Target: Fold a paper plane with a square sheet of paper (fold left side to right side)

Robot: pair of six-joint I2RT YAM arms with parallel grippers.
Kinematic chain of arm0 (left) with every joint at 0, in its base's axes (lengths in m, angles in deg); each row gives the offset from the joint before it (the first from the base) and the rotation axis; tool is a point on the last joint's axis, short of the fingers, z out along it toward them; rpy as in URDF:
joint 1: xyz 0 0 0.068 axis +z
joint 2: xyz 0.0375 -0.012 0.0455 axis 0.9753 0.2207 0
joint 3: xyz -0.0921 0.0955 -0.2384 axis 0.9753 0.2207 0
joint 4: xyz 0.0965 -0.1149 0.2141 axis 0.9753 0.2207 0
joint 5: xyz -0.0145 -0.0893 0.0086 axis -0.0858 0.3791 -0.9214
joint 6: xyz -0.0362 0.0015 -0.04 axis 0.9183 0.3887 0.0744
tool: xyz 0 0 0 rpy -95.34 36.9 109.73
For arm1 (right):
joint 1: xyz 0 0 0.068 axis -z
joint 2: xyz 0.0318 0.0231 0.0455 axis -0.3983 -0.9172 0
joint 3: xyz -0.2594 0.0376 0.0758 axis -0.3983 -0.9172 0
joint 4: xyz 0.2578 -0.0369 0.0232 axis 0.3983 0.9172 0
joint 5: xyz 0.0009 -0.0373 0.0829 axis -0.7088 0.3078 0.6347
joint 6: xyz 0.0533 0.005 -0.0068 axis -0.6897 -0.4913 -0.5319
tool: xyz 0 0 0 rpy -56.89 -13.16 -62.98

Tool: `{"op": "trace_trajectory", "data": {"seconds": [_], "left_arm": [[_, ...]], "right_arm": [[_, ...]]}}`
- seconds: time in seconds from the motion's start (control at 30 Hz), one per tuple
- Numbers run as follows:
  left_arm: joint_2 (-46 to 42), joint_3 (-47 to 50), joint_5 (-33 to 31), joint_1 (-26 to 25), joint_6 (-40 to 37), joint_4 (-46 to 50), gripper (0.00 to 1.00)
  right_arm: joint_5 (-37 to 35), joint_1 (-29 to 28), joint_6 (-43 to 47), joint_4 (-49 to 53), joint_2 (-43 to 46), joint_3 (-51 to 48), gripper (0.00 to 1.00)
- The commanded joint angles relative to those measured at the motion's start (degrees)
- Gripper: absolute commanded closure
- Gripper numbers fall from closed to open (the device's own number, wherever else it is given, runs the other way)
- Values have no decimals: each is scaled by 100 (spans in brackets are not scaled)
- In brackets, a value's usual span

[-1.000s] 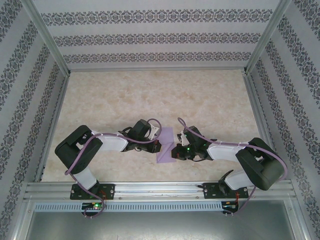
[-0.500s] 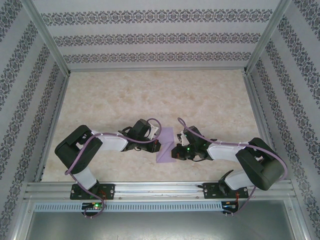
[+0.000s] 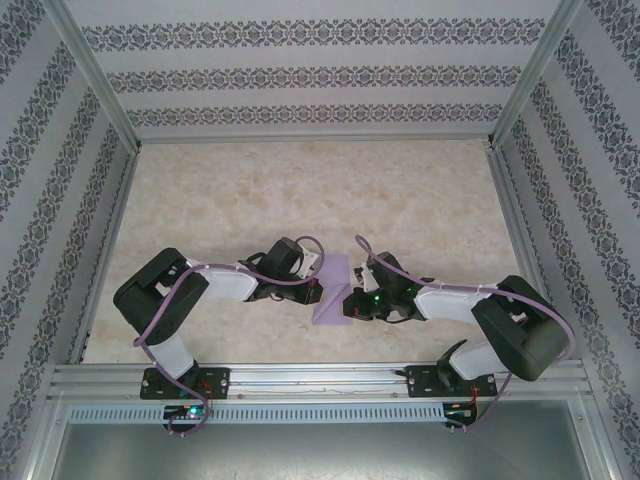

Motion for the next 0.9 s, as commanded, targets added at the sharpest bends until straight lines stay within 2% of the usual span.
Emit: {"op": "trace_trajectory", "data": {"seconds": [0.0, 0.2, 0.47, 0.87], "left_arm": [[200, 44, -65, 82, -171, 136, 99], [209, 107, -65, 70, -154, 98, 99], [209, 72, -110, 55, -202, 207, 99], [235, 28, -125, 44, -218, 259, 99]], "right_arm": [[180, 58, 53, 427, 310, 64, 100], [110, 226, -116, 369, 882, 175, 100], [4, -133, -389, -394, 187, 465, 100], [-48, -318, -369, -686, -476, 749, 100]]}}
